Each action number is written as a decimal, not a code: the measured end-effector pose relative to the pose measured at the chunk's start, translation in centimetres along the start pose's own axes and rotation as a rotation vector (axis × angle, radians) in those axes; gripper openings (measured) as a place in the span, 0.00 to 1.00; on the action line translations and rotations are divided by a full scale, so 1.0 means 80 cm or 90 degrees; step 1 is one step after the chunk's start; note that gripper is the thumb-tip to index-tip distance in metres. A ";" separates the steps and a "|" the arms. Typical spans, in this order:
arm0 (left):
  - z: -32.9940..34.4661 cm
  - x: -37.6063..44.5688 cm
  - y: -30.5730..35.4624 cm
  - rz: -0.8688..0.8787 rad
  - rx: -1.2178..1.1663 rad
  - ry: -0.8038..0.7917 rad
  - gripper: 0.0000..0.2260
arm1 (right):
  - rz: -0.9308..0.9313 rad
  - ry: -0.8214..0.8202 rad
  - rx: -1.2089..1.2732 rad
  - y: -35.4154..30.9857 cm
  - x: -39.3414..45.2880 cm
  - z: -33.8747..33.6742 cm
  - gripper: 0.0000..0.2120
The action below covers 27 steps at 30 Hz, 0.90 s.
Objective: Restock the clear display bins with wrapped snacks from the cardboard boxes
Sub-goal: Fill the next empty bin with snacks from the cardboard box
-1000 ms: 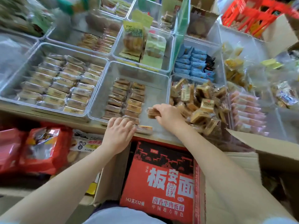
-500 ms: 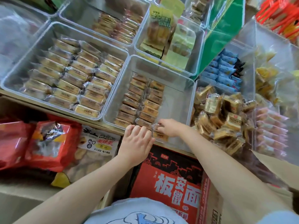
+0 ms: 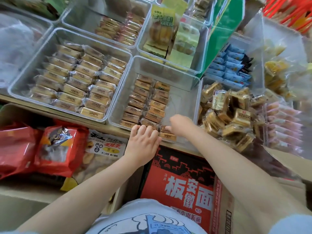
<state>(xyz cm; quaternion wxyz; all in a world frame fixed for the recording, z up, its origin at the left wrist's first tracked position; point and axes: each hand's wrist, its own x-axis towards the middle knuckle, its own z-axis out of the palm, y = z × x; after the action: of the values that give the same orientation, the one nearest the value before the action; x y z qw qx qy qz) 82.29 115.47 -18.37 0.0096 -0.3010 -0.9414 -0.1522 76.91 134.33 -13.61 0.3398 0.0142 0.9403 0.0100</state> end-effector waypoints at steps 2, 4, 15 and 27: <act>-0.003 0.000 -0.003 0.003 0.008 -0.025 0.17 | -0.022 0.067 0.106 0.019 -0.048 -0.017 0.17; -0.007 0.000 -0.004 0.003 0.011 -0.079 0.21 | -0.064 0.152 0.223 0.045 -0.114 -0.028 0.14; -0.058 -0.072 0.313 0.279 -0.293 -0.127 0.26 | 0.095 0.640 0.386 0.209 -0.442 0.091 0.09; -0.014 -0.126 0.466 0.100 -0.479 -0.129 0.28 | 0.042 -0.012 0.196 0.303 -0.396 0.289 0.10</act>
<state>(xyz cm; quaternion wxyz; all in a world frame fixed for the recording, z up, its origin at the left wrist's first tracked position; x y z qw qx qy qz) 111.67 138.29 -7.94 -0.1826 -0.3682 -0.7901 -0.4548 116.51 157.73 -10.43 0.3420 0.0970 0.9265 -0.1232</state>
